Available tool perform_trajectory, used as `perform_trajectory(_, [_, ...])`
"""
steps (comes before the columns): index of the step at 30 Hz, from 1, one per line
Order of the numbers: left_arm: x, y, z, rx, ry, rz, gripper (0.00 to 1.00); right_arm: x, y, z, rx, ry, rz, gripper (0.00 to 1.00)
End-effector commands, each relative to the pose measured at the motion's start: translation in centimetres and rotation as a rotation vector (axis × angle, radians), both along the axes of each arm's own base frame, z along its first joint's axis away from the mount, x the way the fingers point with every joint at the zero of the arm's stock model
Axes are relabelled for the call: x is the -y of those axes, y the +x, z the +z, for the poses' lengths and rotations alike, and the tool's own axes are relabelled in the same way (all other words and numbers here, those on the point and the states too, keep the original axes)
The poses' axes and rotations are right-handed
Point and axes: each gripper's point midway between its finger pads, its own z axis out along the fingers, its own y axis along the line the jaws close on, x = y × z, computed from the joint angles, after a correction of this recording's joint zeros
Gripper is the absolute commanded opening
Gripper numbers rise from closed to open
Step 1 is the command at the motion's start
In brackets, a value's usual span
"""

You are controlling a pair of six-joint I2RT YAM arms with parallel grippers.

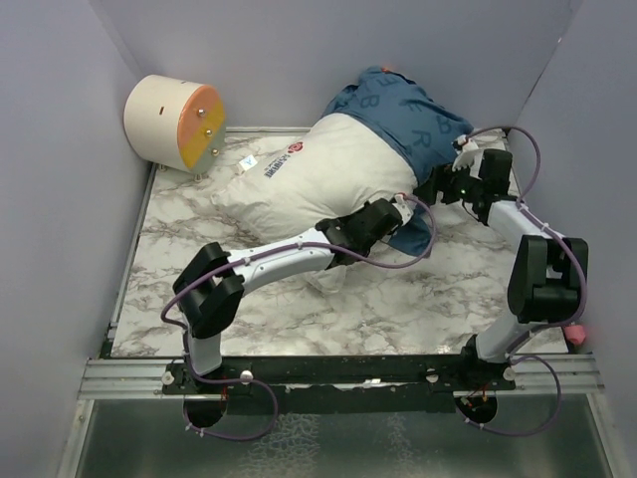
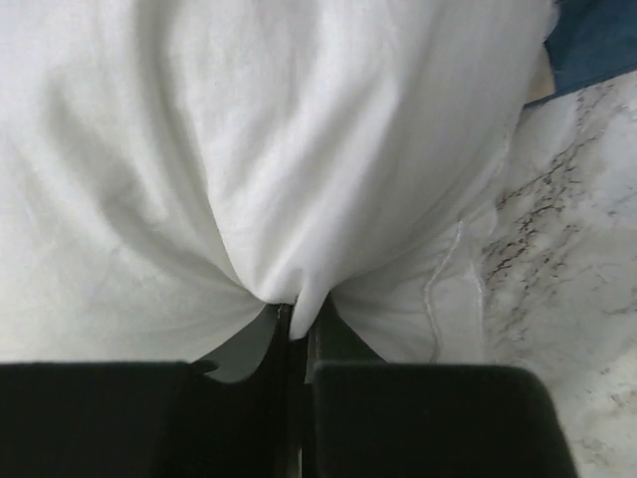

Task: Put the pillow into the pillowcase
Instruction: Stuff the pillow into the pillowcase.

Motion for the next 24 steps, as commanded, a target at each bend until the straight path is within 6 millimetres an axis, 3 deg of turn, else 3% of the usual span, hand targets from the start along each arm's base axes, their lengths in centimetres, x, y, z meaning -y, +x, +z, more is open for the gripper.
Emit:
perform_trajectory(1, [0.9,-0.8,3.8,-0.034,-0.179,-0.070,0.00,2.1,4.0,0.3,0.055,-0.107,-0.130,0.67])
perform_trajectory(6, [0.8,-1.1,5.3,-0.033,-0.212,-0.092,0.00,3.0,5.2,-1.0,0.036,-0.150,-0.159,0.34])
perform_trajectory(9, [0.9,-0.9,5.6,-0.044,-0.231,-0.100,0.00,0.9,3.7,-0.5,0.063,-0.092,-0.042,0.21])
perform_trajectory(12, [1.3,-0.2,5.9,-0.054,-0.260,-0.103,0.00,-3.5,-0.1,3.0,0.158,0.027,0.237,0.11])
perform_trajectory(14, [1.5,0.7,6.2,-0.062,-0.295,-0.099,0.00,-6.6,-4.4,7.1,0.245,0.138,0.477,0.07])
perform_trajectory(17, [2.0,2.5,7.3,-0.070,-0.372,-0.084,0.00,-9.6,-9.6,11.1,0.315,0.213,0.698,0.04])
perform_trajectory(21, [2.9,5.2,9.7,-0.087,-0.518,-0.054,0.00,-12.6,-15.7,15.0,0.317,0.327,0.962,0.02])
perform_trajectory(23, [3.4,5.9,10.4,-0.097,-0.553,-0.048,0.00,-13.4,-16.6,16.6,0.315,0.338,1.002,0.01])
perform_trajectory(24, [3.7,6.0,10.5,-0.103,-0.557,-0.053,0.00,-13.4,-15.9,17.0,0.317,0.309,0.968,0.01])
